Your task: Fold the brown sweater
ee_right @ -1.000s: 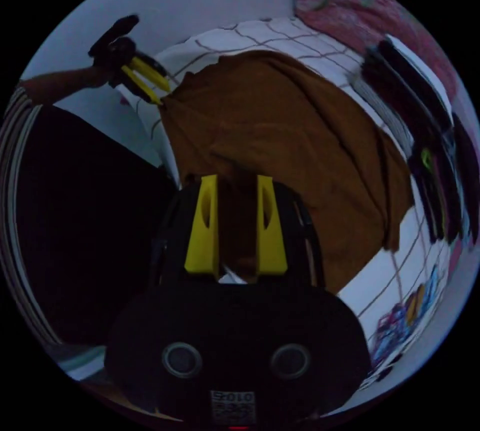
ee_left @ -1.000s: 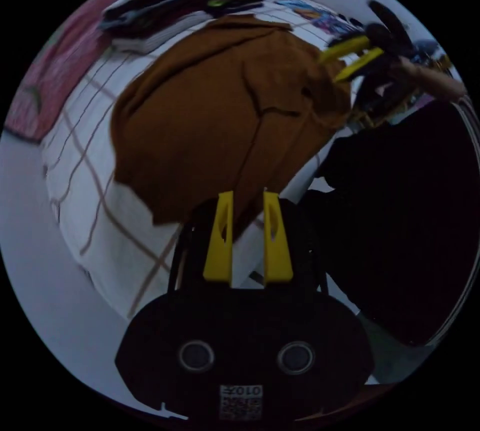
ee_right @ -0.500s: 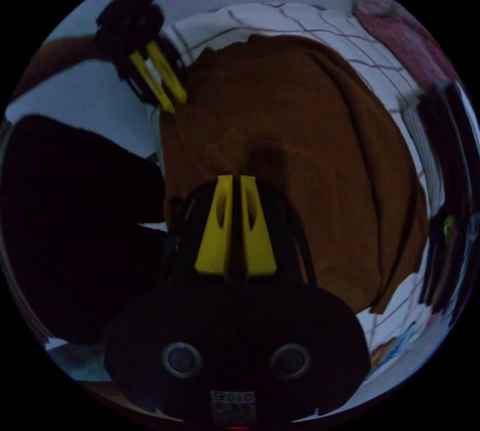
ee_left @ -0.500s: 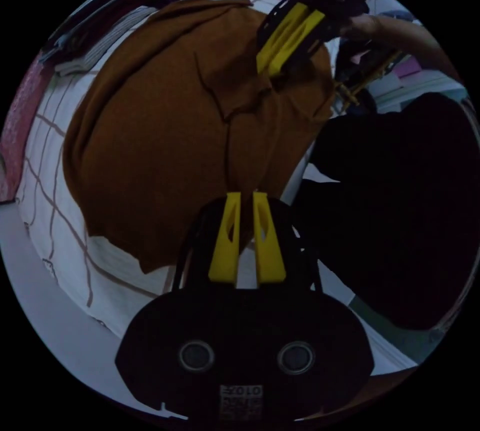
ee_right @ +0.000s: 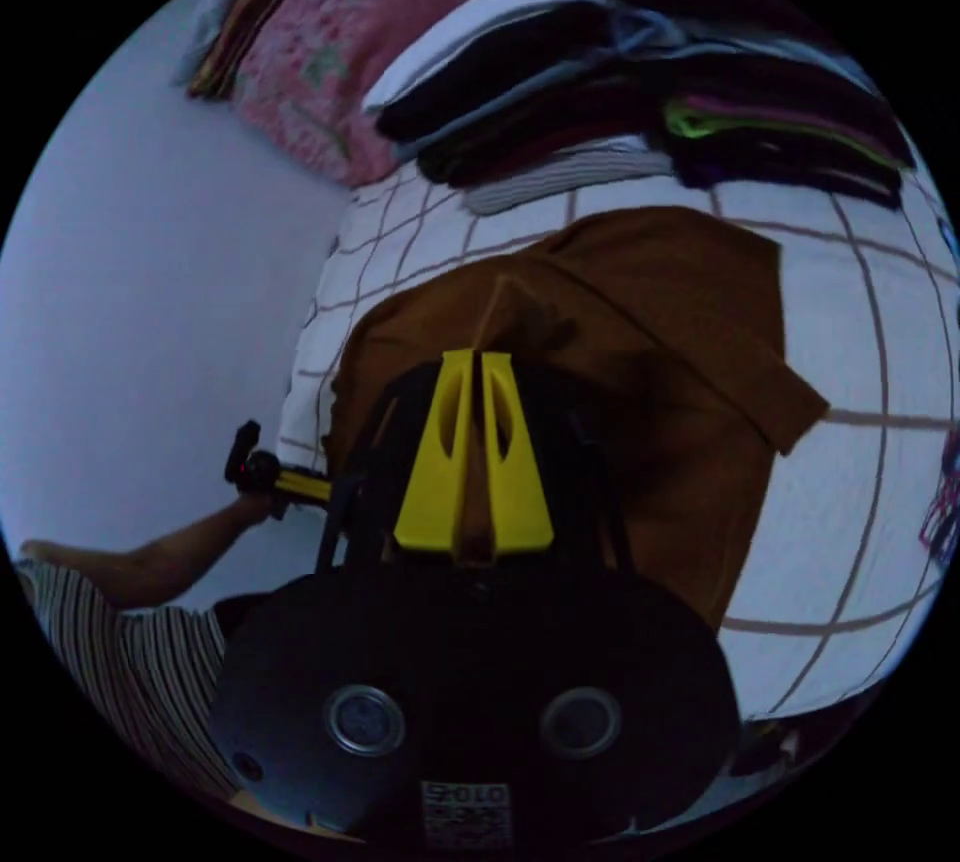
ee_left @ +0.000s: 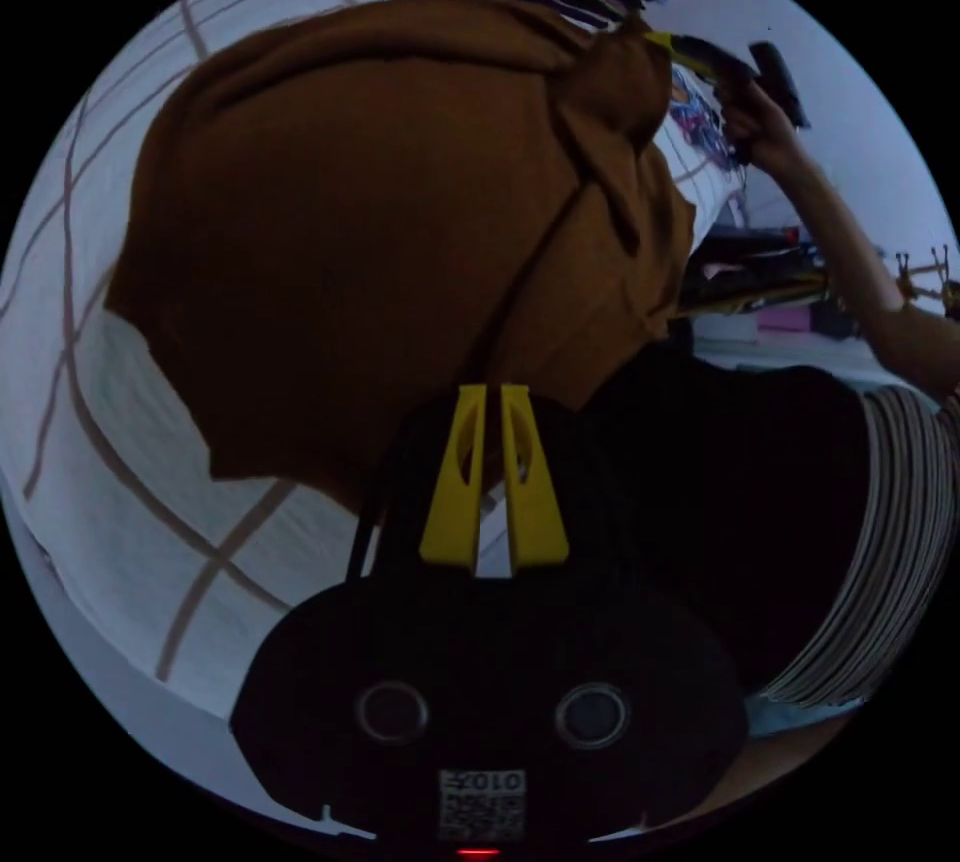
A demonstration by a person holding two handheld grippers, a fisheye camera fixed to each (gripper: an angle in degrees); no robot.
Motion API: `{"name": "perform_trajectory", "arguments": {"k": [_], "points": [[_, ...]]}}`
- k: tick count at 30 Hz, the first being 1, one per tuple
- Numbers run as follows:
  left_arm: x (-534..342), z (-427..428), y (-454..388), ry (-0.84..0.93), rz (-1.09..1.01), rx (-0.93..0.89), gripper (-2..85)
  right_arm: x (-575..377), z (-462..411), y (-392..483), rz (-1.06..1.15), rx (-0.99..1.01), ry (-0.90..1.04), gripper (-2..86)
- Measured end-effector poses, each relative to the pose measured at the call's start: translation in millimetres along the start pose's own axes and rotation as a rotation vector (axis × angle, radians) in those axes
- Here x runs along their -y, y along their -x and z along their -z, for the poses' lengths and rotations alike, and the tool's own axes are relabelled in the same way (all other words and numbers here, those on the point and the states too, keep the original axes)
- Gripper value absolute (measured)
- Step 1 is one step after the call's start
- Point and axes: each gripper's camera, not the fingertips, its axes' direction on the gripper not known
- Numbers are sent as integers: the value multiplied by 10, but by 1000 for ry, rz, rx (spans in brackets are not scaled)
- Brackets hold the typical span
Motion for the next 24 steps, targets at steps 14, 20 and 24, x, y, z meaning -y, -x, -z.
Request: {"name": "perform_trajectory", "arguments": {"k": [14, 20, 24], "points": [[21, 375, -79, -10, 8, -34, 27, -744, 1256, -584, -203, -84, -99, 44], [47, 671, -251, -24, -42, 17, 69, -792, 1397, -802, -281, -156, -112, 73], [79, 990, -291, -109, -11, 69, 93, -260, 1487, -545, -67, -196, -159, 99]]}}
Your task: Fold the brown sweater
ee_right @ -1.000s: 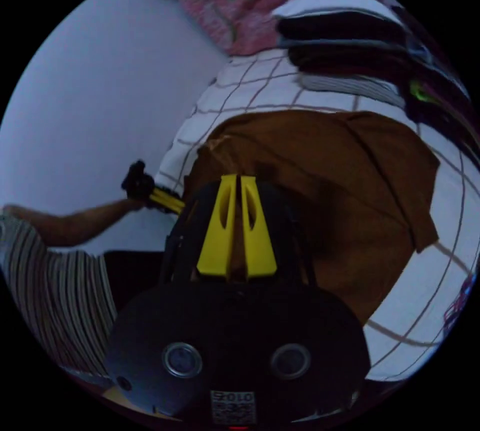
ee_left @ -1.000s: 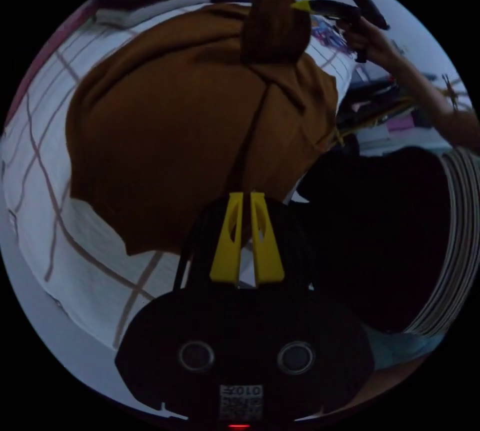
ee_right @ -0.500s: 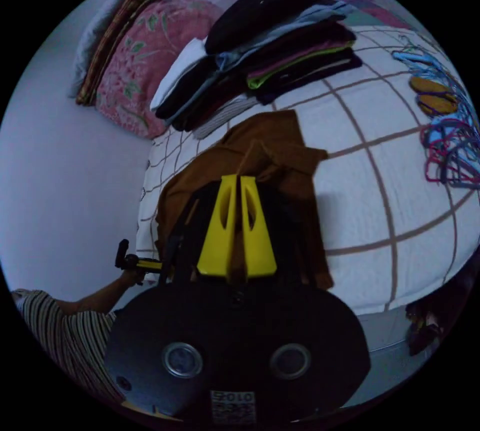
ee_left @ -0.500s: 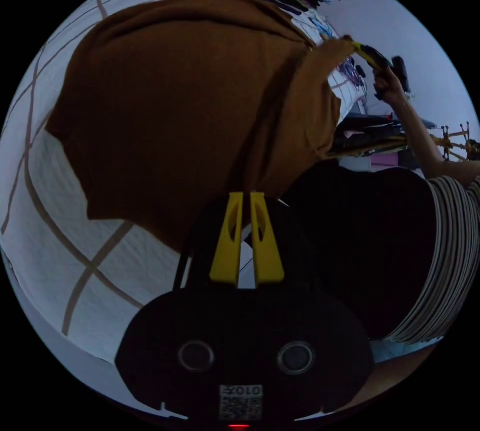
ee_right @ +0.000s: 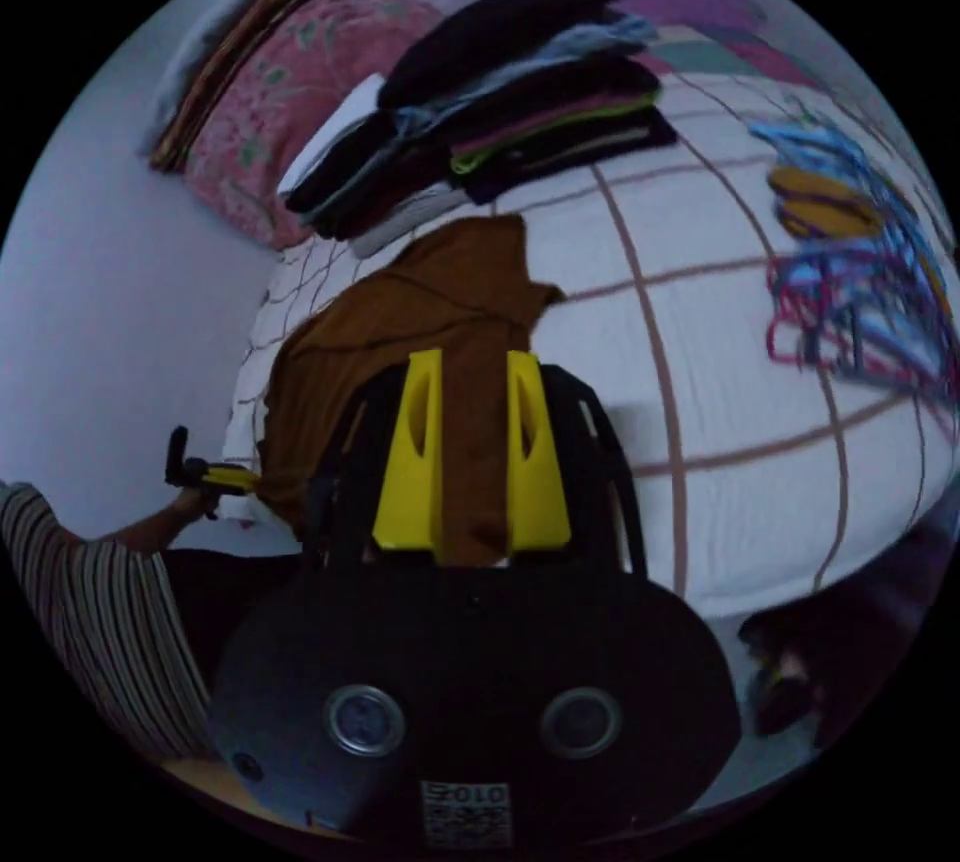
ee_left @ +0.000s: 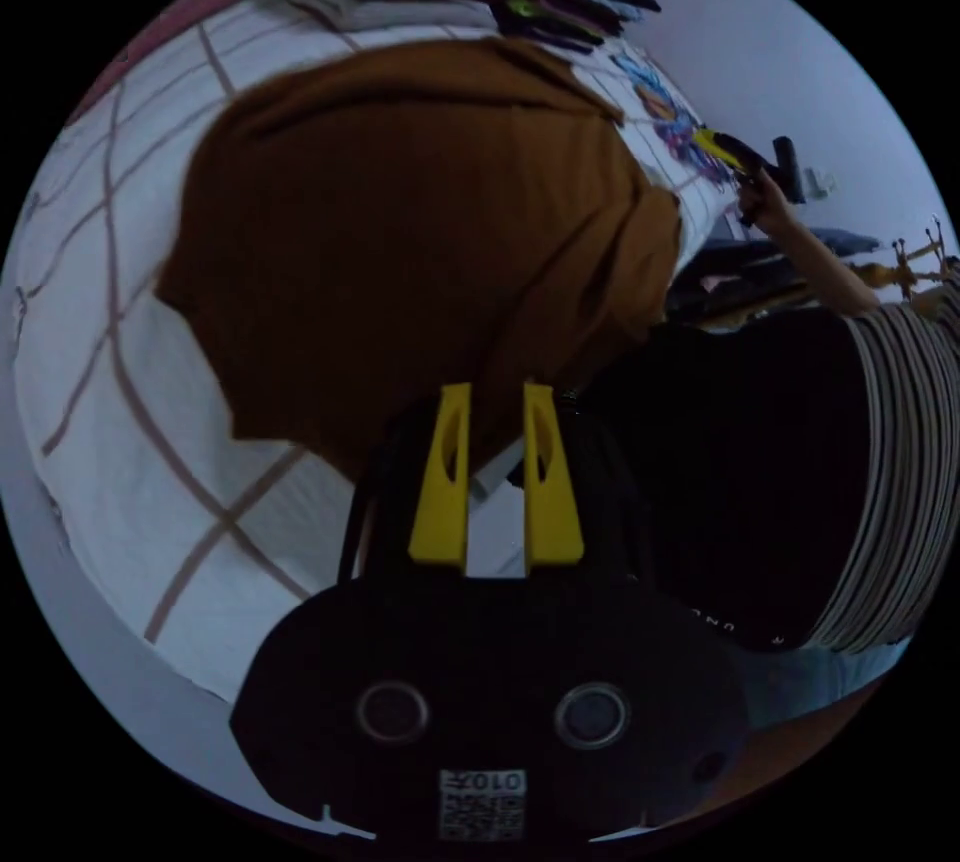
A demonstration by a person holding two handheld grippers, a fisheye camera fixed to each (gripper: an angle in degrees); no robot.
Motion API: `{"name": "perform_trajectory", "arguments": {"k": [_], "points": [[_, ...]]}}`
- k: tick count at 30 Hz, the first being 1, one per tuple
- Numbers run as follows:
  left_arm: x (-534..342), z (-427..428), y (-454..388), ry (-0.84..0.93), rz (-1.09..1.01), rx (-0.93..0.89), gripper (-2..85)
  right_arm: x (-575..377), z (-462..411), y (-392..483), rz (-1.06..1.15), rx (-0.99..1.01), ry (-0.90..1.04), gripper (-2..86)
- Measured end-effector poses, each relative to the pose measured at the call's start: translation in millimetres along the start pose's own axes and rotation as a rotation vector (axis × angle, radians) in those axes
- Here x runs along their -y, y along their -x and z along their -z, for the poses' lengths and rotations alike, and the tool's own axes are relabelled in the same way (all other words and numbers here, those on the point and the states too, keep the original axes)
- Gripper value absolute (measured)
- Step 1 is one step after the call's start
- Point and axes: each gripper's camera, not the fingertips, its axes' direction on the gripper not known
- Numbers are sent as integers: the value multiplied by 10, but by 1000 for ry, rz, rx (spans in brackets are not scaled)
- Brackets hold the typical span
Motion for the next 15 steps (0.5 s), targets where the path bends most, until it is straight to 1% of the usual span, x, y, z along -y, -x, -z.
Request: {"name": "perform_trajectory", "arguments": {"k": [4, 5, 7, 9, 11, 15], "points": [[445, 368, 61, -90, 39, 198, 122, 676, -365, 468, 245, -26, 72, 117], [627, 457, 81, -103, 39, 257, 130, 766, -435, 523, 263, -17, 88, 118], [893, 588, 118, -116, 31, 315, 139, 1102, -677, 753, 327, -9, 156, 120], [1110, 718, 158, -131, 7, 323, 145, 1305, -813, 951, 393, -71, 185, 120], [1301, 856, 230, -143, -13, 370, 152, 1470, -932, 1128, 454, -131, 211, 119], [1524, 964, 465, -96, 3, 407, 161, 1696, -1225, 1422, 566, -220, 308, 115]]}}
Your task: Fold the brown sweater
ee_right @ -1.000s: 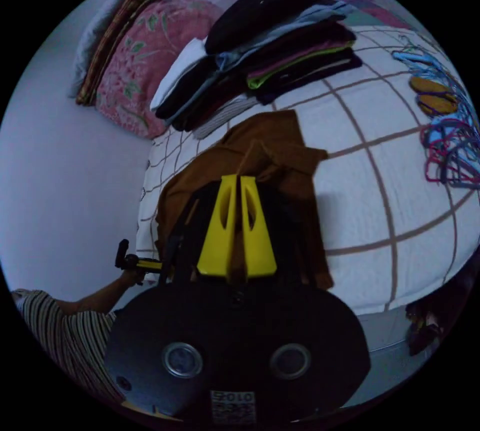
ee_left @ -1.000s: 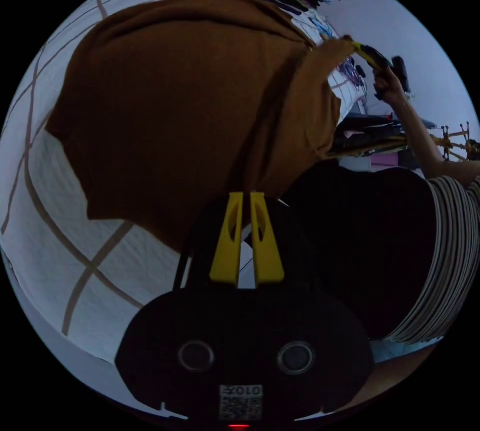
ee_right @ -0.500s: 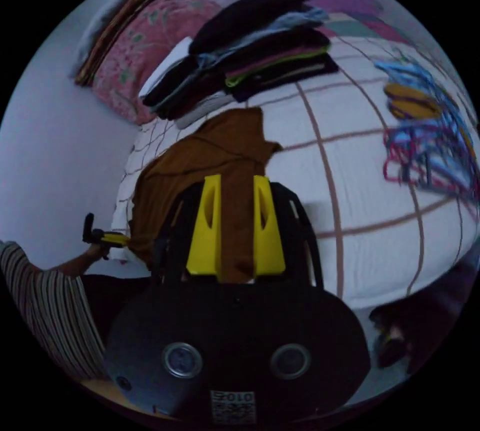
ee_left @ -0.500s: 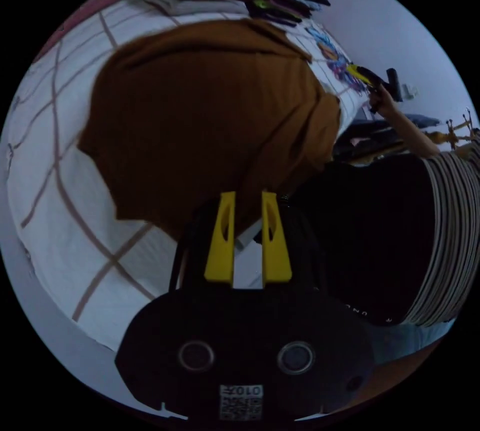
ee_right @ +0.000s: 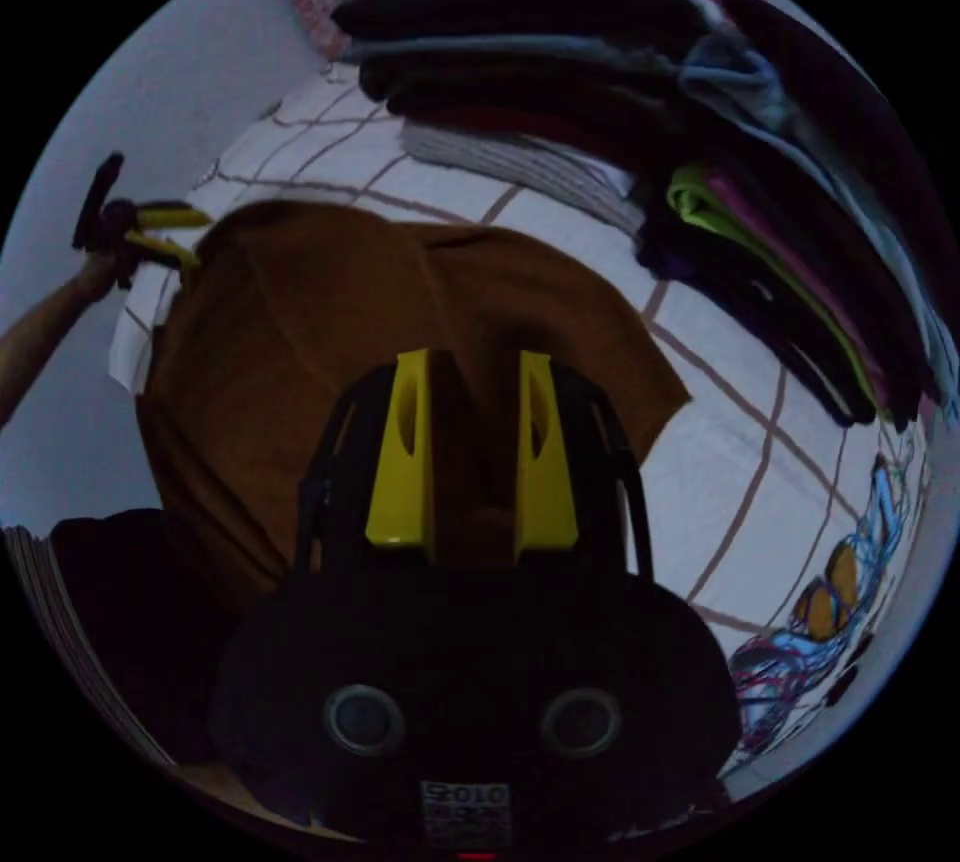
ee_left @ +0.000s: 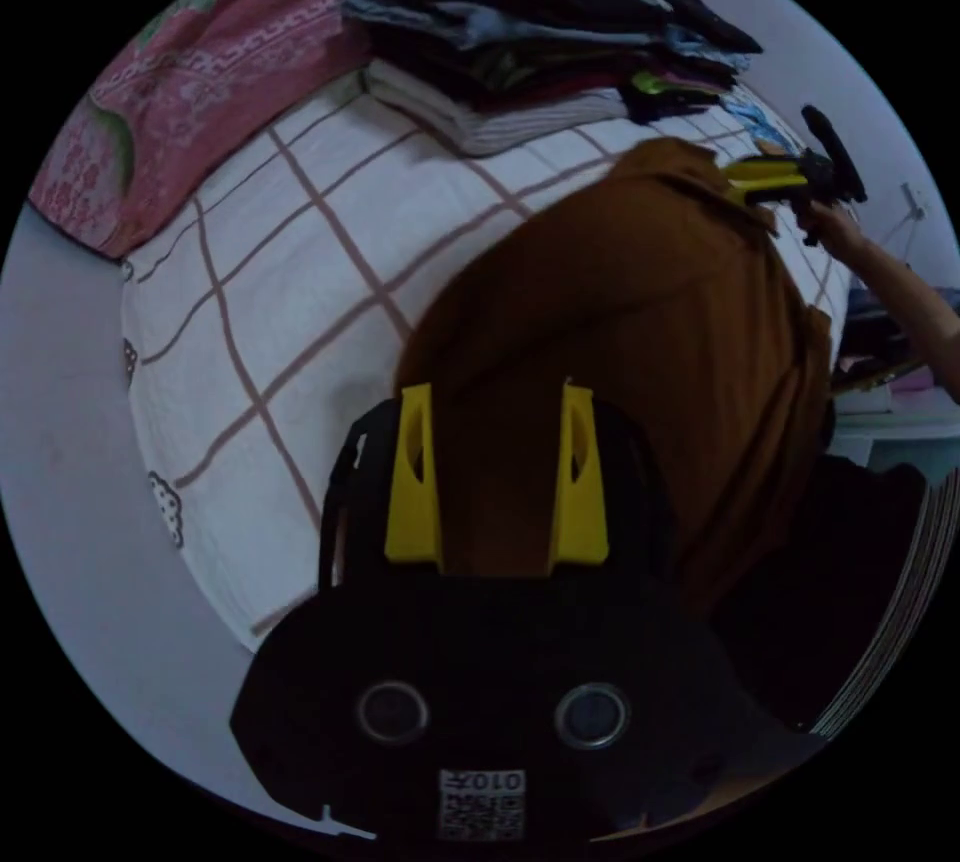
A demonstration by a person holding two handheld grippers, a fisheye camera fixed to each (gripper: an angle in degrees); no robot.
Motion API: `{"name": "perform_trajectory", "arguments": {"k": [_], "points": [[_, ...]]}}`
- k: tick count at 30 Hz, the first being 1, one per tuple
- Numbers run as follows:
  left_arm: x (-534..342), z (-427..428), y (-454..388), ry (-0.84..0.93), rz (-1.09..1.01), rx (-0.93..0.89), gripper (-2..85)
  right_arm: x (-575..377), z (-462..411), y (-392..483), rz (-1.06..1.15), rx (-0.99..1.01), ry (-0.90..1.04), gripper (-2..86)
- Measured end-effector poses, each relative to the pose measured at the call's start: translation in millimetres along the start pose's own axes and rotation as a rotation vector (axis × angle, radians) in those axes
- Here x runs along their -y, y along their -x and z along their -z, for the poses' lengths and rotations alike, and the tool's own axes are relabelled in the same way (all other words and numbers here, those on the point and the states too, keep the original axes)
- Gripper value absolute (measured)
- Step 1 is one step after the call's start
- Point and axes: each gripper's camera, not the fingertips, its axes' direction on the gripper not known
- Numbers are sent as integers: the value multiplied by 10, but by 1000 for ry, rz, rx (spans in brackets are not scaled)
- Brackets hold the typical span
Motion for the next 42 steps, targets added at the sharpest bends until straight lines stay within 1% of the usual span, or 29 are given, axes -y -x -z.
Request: {"name": "perform_trajectory", "arguments": {"k": [4, 7, 9, 11, 13, 14, 16, 19, 22, 24, 25, 28, 30, 31, 33, 35, 36, 39, 40, 41, 42], "points": [[196, 19, 394, -36, 110, -49, 169, 255, -164, 157, 76, -73, 124, 92], [297, -3, 574, -46, 143, -122, 173, 406, -82, 172, 27, -100, 125, 56], [361, 0, 620, -40, 126, -131, 175, 514, 53, 180, 4, -113, 101, 43], [428, 32, 662, -44, 98, -148, 175, 650, 287, 232, 7, -147, 45, 40], [450, 71, 684, -52, 82, -159, 175, 866, 730, 384, 84, -88, -102, 39], [446, 109, 691, -69, 72, -162, 175, 927, 848, 435, 102, -86, -139, 39], [423, 187, 696, -100, 56, -174, 176, 1197, 1312, 679, 208, -57, -297, 38], [357, 465, 670, -230, 10, -179, 178, 1631, 1771, 978, 337, 58, -435, 37], [340, 878, 621, -372, -47, -149, 181, 2111, 2054, 1295, 459, 121, -491, 37], [368, 1123, 605, -439, -74, -102, 182, 2363, 2103, 1503, 546, 116, -486, 37], [396, 1273, 622, -485, -75, -73, 182, 2518, 2075, 1637, 597, 108, -442, 37], [481, 1525, 779, -555, -1, -26, 172, 2711, 1935, 1906, 710, 94, -366, 36], [520, 1603, 899, -599, 32, -54, 151, 2749, 1825, 1983, 734, 59, -333, 36], [554, 1627, 966, -613, 48, -75, 125, 2757, 1746, 1989, 727, 12, -316, 38], [636, 1613, 1061, -583, 119, -51, 94, 2741, 1663, 1918, 682, -62, -315, 43], [765, 1558, 1184, -550, 189, -22, 75, 2687, 1661, 1771, 622, -63, -342, 54], [793, 1544, 1222, -553, 201, -31, 74, 2635, 1693, 1651, 577, -48, -362, 62], [901, 1463, 1484, -545, 356, -35, 81, 2395, 1815, 1341, 490, -12, -388, 71], [946, 1399, 1620, -506, 441, -32, 92, 2244, 1858, 1219, 452, -3, -409, 70], [1007, 1303, 1761, -462, 493, -75, 109, 2162, 1870, 1158, 432, -6, -414, 70], [1054, 1237, 1831, -426, 501, -115, 120, 1988, 1870, 1036, 389, -38, -411, 70]]}}
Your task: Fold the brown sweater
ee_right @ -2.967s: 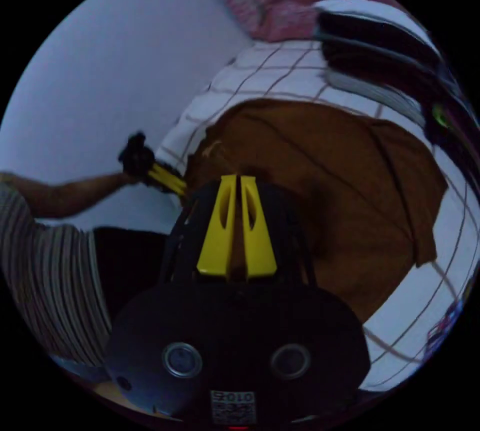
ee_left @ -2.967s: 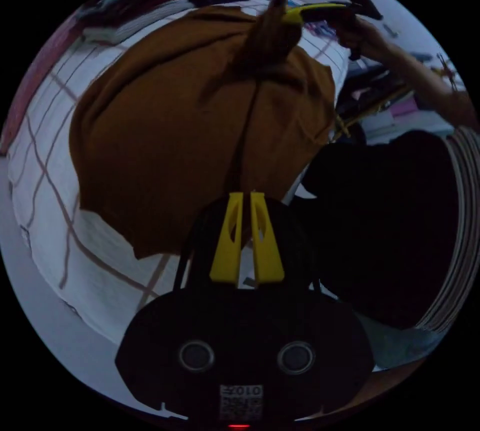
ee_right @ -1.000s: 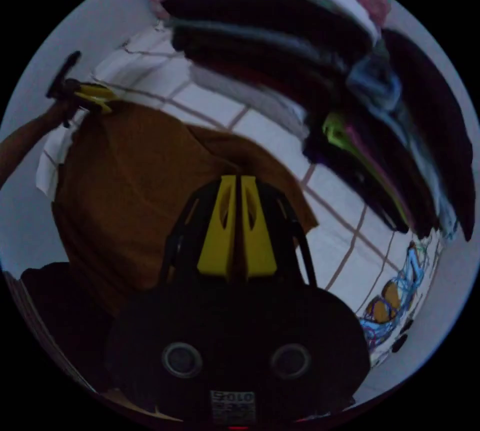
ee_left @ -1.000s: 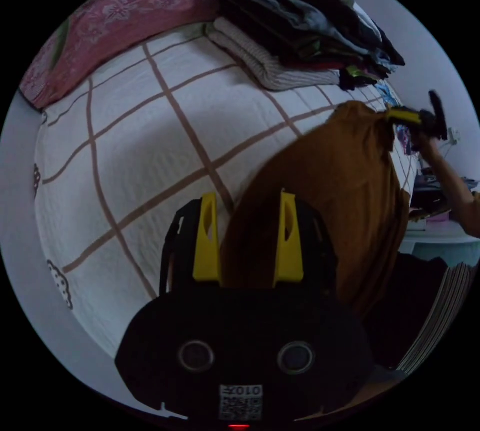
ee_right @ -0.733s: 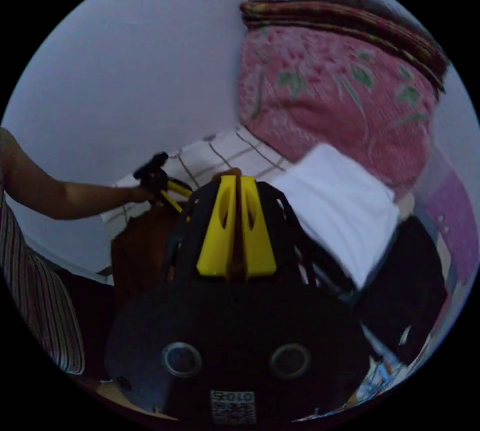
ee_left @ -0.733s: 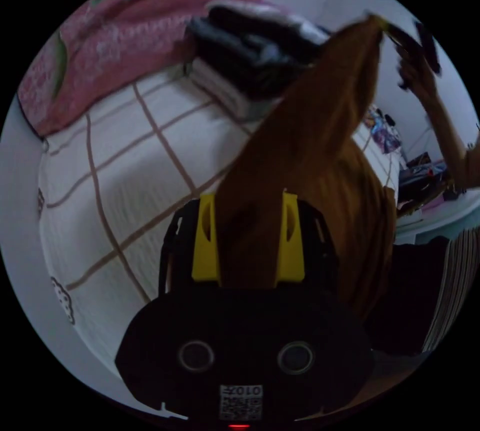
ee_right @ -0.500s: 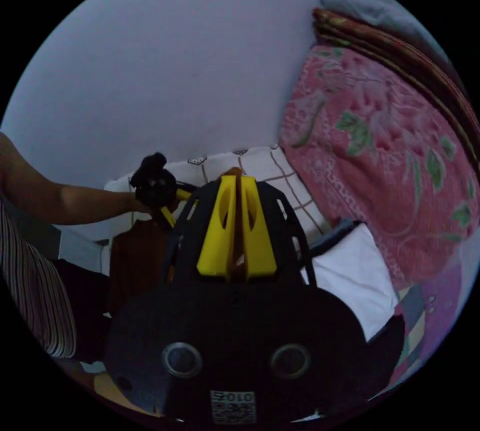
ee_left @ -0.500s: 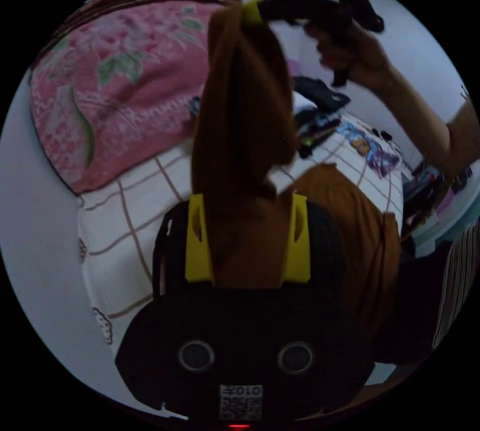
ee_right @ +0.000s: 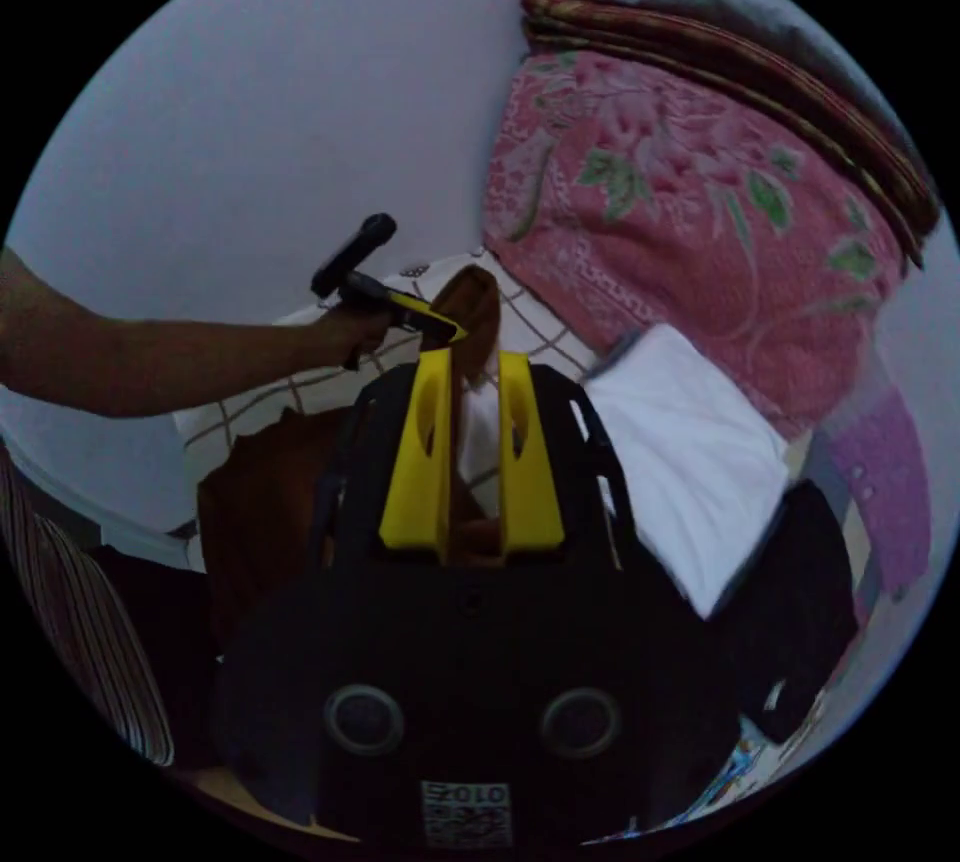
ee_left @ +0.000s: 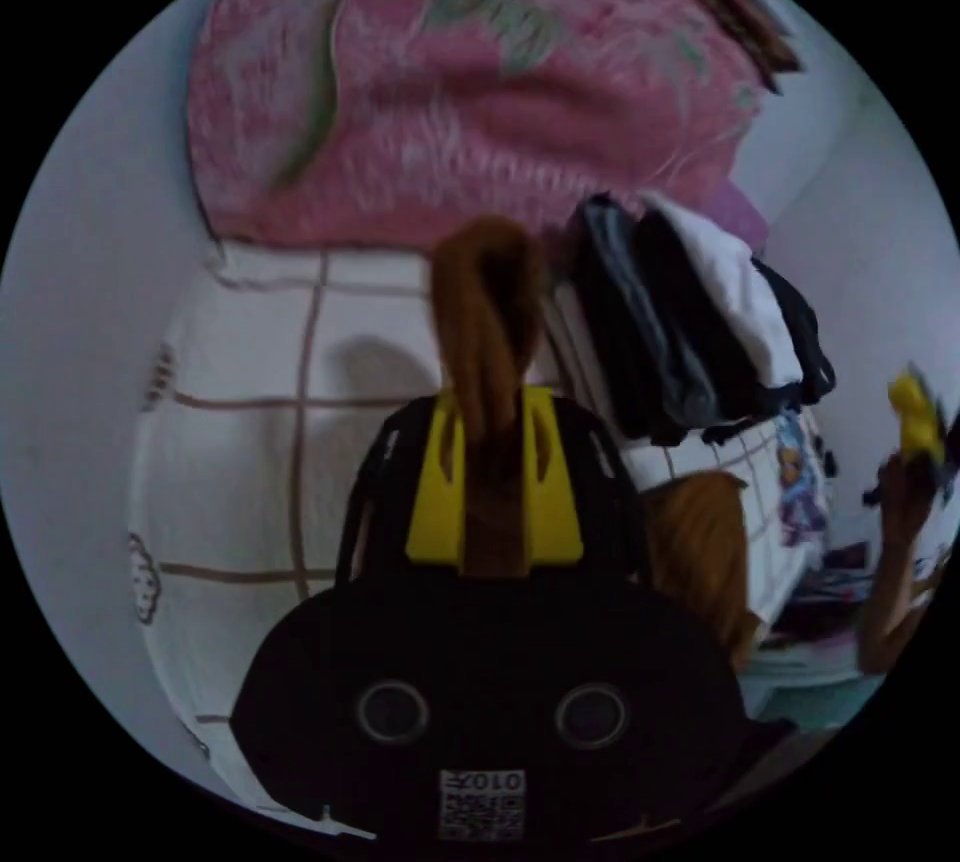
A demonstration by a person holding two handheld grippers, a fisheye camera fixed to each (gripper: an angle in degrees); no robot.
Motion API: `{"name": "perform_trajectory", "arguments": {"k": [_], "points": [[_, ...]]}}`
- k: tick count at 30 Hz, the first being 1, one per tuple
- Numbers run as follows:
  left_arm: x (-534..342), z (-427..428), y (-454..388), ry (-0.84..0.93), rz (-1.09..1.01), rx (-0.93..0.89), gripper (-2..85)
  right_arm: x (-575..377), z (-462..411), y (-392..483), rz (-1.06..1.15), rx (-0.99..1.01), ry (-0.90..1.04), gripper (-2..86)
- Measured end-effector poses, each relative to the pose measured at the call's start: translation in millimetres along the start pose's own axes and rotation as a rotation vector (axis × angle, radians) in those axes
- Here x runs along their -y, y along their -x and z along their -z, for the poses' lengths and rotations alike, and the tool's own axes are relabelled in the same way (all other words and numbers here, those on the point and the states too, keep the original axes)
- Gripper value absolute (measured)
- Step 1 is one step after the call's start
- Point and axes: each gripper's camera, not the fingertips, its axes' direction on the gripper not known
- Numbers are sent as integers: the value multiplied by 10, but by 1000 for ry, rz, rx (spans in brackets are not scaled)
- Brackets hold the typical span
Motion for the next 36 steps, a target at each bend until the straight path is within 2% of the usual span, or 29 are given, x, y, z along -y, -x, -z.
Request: {"name": "perform_trajectory", "arguments": {"k": [2, 4, 6, 8, 10, 12, 13, 14, 17, 22, 25, 27, 29, 31, 34, 36], "points": [[154, -380, 146, 252, 10, -113, 154, -331, 69, -84, -59, -92, 45, 72], [192, -506, 195, 346, 6, -147, 166, -850, 130, -247, -174, -160, 90, 73], [176, -406, 199, 261, -9, -158, 170, -1275, 128, -400, -282, -182, 148, 76], [36, -116, 200, 64, -10, -146, 171, -1705, 112, -558, -395, -191, 193, 78], [-167, 90, 237, -39, 33, -105, 173, -2246, 58, -782, -524, -176, 230, 82], [-419, 169, 279, -53, 69, -68, 175, -2593, -31, -953, -600, -158, 271, 86], [-573, 107, 291, 21, 68, -52, 176, -2780, -117, -1058, -632, -144, 301, 91], [-725, -17, 296, 125, 58, -32, 177, -2859, -164, -1108, -644, -137, 314, 94], [-1061, -266, 318, 264, 69, 7, 174, -3129, -422, -1350, -662, -117, 375, 109], [-1250, -503, 251, 266, 114, -3, 151, -3376, -872, -1685, -619, -84, 480, 77], [-1301, -672, 141, 301, 102, 29, 101, -3479, -958, -1716, -605, -43, 499, 43], [-1327, -678, 70, 256, 98, 57, 66, -3520, -867, -1711, -589, -107, 462, 39], [-1369, -647, 0, 185, 117, 163, 29, -3649, -792, -1806, -644, -120, 458, 38], [-1398, -699, -7, 189, 127, 208, 16, -3891, -826, -1963, -709, -75, 488, 38], [-1470, -840, -11, 237, 119, 267, 13, -4049, -987, -1997, -637, -96, 603, 40], [-1532, -882, -19, 245, 132, 266, 19, -4090, -1002, -1968, -611, -109, 594, 43]]}}
